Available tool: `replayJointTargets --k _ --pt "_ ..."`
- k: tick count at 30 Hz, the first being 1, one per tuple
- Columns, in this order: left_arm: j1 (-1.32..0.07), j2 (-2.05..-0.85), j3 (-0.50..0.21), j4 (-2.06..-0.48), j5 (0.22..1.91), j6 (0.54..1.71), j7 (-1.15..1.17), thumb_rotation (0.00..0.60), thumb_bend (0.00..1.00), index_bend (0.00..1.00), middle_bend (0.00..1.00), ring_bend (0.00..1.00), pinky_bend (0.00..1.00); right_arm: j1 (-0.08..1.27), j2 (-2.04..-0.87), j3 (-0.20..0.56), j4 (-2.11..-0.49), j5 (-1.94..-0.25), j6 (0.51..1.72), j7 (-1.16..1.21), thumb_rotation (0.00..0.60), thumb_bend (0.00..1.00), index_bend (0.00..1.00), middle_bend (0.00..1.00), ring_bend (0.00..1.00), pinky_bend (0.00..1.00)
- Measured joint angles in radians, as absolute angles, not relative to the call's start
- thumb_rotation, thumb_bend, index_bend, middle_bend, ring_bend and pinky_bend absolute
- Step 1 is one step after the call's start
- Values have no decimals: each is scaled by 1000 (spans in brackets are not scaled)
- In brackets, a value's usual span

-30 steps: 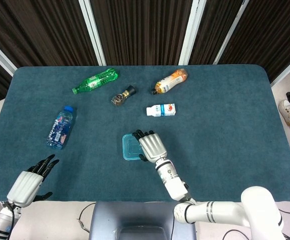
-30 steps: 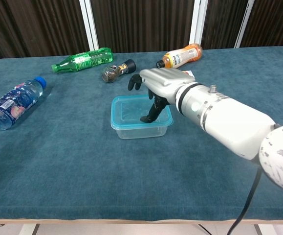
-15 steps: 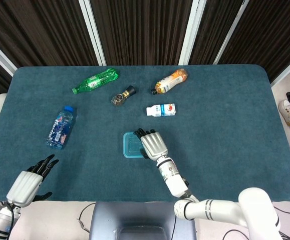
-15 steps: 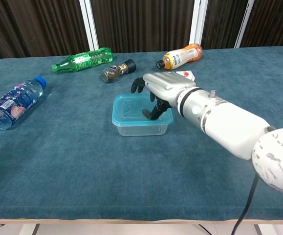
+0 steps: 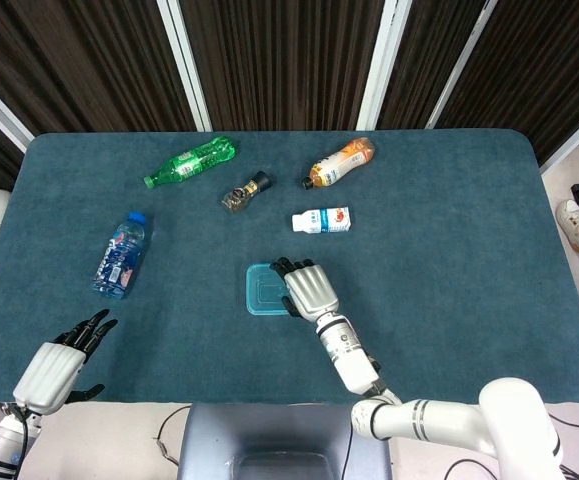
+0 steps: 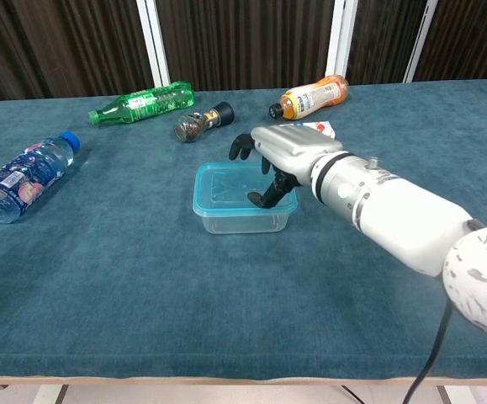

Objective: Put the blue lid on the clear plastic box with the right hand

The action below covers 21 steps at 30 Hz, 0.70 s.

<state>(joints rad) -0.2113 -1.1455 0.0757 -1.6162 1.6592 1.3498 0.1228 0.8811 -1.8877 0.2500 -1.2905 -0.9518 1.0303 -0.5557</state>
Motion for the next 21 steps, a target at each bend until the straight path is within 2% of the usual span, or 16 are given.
replayJointTargets --k 9,21 --pt "-212 -1149 76 -1617 1659 1347 133 600 298 117 40 163 426 858 -1856 254 -1356 -1026 1082 -518 600 396 351 318 384 399" --pt "-212 -1148 77 -1619 1660 1348 132 600 298 117 46 167 426 887 -1884 283 -1347 -1016 1041 -516 600 396 351 318 383 398"
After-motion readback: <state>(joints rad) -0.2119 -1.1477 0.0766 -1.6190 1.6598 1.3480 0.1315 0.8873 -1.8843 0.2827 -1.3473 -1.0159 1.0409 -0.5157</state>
